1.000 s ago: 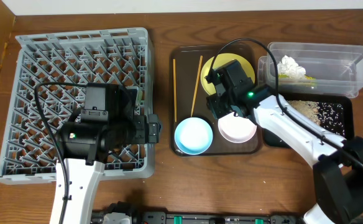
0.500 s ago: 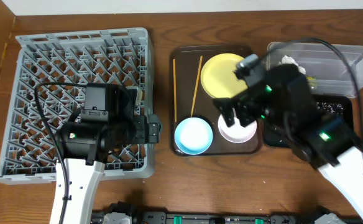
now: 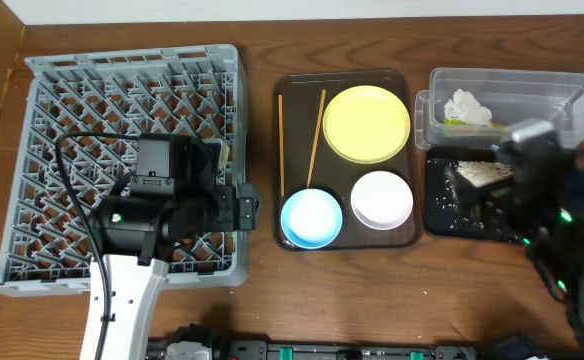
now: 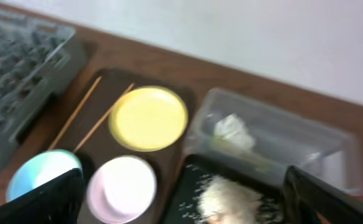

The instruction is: Sort waste into correct bins and load items into the dishwasher

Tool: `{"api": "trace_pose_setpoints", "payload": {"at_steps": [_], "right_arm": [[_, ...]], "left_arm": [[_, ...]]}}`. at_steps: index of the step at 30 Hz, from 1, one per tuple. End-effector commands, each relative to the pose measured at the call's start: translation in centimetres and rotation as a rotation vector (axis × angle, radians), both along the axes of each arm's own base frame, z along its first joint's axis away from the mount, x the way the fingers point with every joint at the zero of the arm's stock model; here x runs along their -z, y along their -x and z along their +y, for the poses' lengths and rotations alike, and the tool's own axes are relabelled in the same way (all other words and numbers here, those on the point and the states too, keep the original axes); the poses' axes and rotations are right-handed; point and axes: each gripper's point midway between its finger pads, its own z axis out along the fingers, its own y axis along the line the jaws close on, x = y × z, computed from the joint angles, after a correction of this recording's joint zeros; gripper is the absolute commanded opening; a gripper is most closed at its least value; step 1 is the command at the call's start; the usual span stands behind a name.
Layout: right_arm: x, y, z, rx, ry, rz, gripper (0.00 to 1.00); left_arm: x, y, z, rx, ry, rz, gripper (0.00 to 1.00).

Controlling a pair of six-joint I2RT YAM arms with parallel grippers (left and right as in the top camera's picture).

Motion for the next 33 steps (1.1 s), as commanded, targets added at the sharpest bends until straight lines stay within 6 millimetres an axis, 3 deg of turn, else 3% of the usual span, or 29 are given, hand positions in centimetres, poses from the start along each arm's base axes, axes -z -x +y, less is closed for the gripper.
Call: {"api": "trace_pose_setpoints", "payload": {"at_steps": [1,9,20,25,33], "right_arm": [[1.7,0.3,-2.8,0.065,0.075,-0.037,0.99],[7.9,0.2,-4.6,0.089,-0.045,-0.201,0.99],[16.4,1.3,-6.1,0.144,-0.054,-0.306,0.99],[18.4,0.8,-6.1,0.143,-0.061,-0.384,0.99],[18.3,0.6,-6.1,0.142,-0.064,-0.418,0.99]], "left_arm": [[-0.5,-0.2,0.0,0.018,-0.013,-0.019,0.98],[-0.5,-0.2,0.0,0.018,-0.013,-0.019,0.98],[-0.5,-0.2,0.0,0.018,-0.013,-0.019,0.98],[-0.5,-0.2,0.0,0.018,-0.013,-0.019,0.98],[-0.5,-0.2,0.0,0.018,-0.013,-0.020,0.98]]}}
